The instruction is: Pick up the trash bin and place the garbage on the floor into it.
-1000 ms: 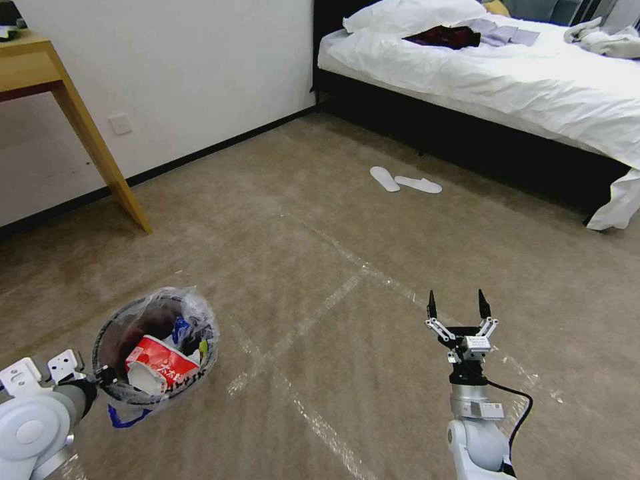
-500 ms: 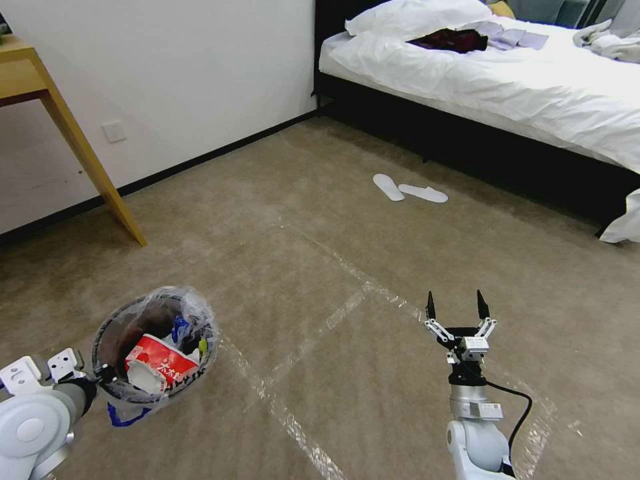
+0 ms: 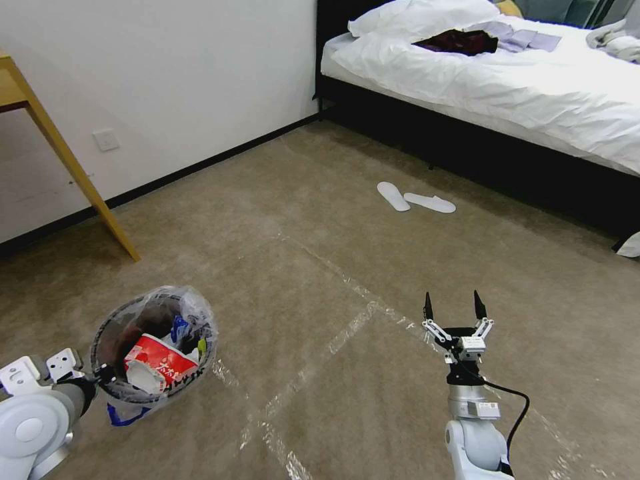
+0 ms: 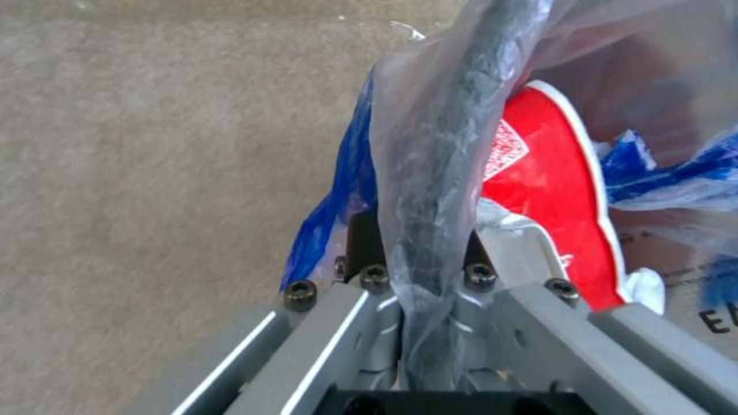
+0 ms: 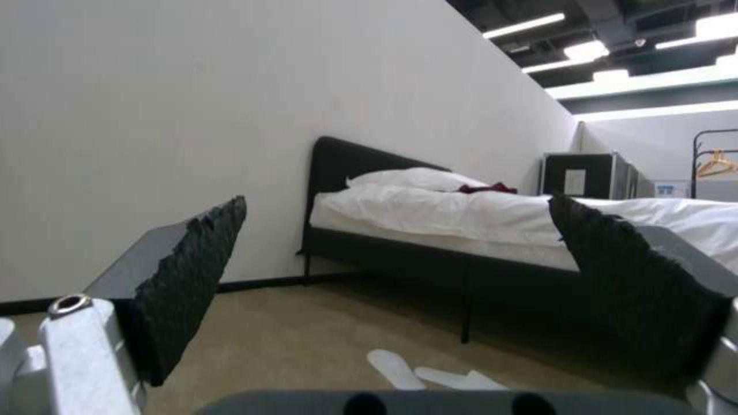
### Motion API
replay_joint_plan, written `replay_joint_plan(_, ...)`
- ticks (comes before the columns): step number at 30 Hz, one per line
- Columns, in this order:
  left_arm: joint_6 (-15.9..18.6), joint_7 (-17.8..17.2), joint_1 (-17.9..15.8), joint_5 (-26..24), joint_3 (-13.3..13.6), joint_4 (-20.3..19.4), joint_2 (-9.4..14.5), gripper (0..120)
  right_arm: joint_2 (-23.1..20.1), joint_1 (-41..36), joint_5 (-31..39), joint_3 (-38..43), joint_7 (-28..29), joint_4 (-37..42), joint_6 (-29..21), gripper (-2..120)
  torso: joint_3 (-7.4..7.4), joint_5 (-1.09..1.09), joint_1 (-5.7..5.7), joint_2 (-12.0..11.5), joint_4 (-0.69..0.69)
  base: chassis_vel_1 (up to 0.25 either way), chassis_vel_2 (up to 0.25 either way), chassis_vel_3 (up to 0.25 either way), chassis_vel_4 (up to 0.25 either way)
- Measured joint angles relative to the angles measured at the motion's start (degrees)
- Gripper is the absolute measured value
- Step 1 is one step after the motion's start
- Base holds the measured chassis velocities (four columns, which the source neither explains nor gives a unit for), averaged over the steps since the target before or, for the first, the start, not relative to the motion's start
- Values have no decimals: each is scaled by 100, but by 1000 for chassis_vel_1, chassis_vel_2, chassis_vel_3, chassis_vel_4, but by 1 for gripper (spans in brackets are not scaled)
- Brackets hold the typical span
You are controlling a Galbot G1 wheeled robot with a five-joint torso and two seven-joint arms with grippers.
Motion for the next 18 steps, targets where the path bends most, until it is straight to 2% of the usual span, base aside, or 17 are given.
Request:
replay_joint_plan(5,-2,-4,-23,2,14,21,18,1,0,6,-12,7,-28,-22,0,100,0,3,0,0,6,-173,158,180,-149)
replay_joint_plan(10,-5,-7,-45,-4,15,45,32,1,8,25,-22,10,-37,-46,1,100,0,3,0,0,2,-174,151,197,-144)
replay_joint_plan(18,-15,-8,-60,3,32,88,19,1,44,54,-38,-21,-49,-91,2,100,0,3,1,0,5,-158,163,160,-174)
